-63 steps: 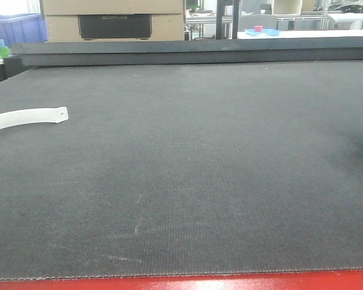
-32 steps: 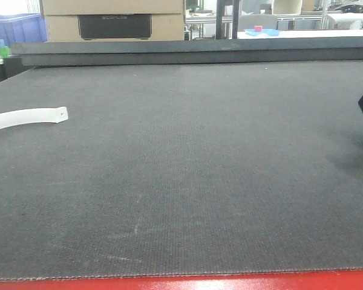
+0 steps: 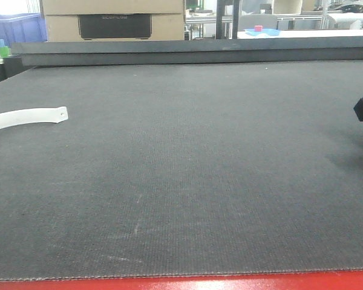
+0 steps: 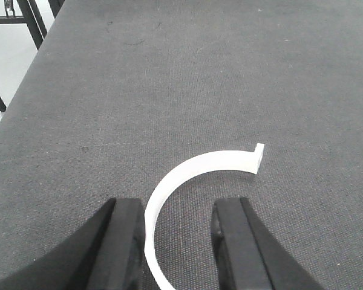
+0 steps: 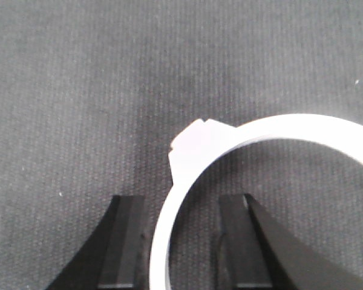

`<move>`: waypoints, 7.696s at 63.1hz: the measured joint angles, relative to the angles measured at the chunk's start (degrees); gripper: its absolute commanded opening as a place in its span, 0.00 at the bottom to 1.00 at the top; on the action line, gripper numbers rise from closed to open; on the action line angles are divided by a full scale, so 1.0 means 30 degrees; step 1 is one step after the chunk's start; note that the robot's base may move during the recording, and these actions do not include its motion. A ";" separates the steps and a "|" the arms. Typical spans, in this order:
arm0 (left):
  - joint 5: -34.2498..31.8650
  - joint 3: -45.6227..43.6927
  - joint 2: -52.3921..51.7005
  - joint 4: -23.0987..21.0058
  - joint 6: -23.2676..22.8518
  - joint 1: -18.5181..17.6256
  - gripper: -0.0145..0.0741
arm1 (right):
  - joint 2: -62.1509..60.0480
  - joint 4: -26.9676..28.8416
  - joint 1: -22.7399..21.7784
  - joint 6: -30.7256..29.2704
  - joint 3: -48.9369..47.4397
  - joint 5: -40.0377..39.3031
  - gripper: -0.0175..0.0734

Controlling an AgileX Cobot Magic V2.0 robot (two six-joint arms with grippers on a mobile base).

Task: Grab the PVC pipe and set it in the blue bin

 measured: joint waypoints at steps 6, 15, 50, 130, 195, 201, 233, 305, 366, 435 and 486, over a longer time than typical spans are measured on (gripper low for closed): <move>0.0000 0.0000 0.0000 0.0000 0.0000 0.0000 0.41 | 0.0197 0.0000 0.0000 -0.0159 0.0000 -0.0077 0.38; 0.0000 0.0000 0.0000 0.0000 0.0000 0.0000 0.41 | 0.0583 -0.0042 0.0000 -0.0195 -0.0088 -0.0214 0.38; 0.0000 0.0000 0.0000 0.0000 0.0000 0.0000 0.40 | 0.0854 -0.0004 0.0041 -0.0242 -0.0778 0.0417 0.01; 0.2671 -0.4675 0.8715 -0.2588 0.0000 0.1319 0.41 | -1.1309 0.0179 0.0041 -0.0242 -0.2091 0.3849 0.01; 0.1671 -0.4871 1.1131 -0.2588 0.0000 0.1388 0.05 | -1.1309 0.0179 0.0041 -0.0242 -0.2091 0.3507 0.01; 0.1447 -0.4871 1.1210 -0.2588 0.0000 0.1388 0.04 | -1.1309 0.0179 0.0041 -0.0242 -0.2091 0.3468 0.01; 0.1606 -0.4871 0.9487 -0.2237 0.0000 0.1388 0.04 | -1.1921 0.0179 0.0041 -0.0242 -0.2091 0.3166 0.01; 0.3609 0.1585 -0.9247 -0.1696 0.0000 0.1355 0.04 | -1.9486 0.0067 0.0041 -0.0278 0.1504 0.3029 0.01; 0.5593 0.5459 -1.8769 -0.1696 0.0000 0.1355 0.04 | -2.4122 -0.0209 0.0041 -0.0474 0.2860 0.3698 0.01; 0.5631 0.5459 -1.8769 -0.1531 0.0000 0.1355 0.04 | -2.4122 -0.0209 0.0041 -0.0507 0.2860 0.3587 0.01; 0.5631 0.5459 -1.8769 -0.1531 0.0000 0.1355 0.04 | -2.4122 -0.0209 0.0041 -0.0507 0.2860 0.3587 0.01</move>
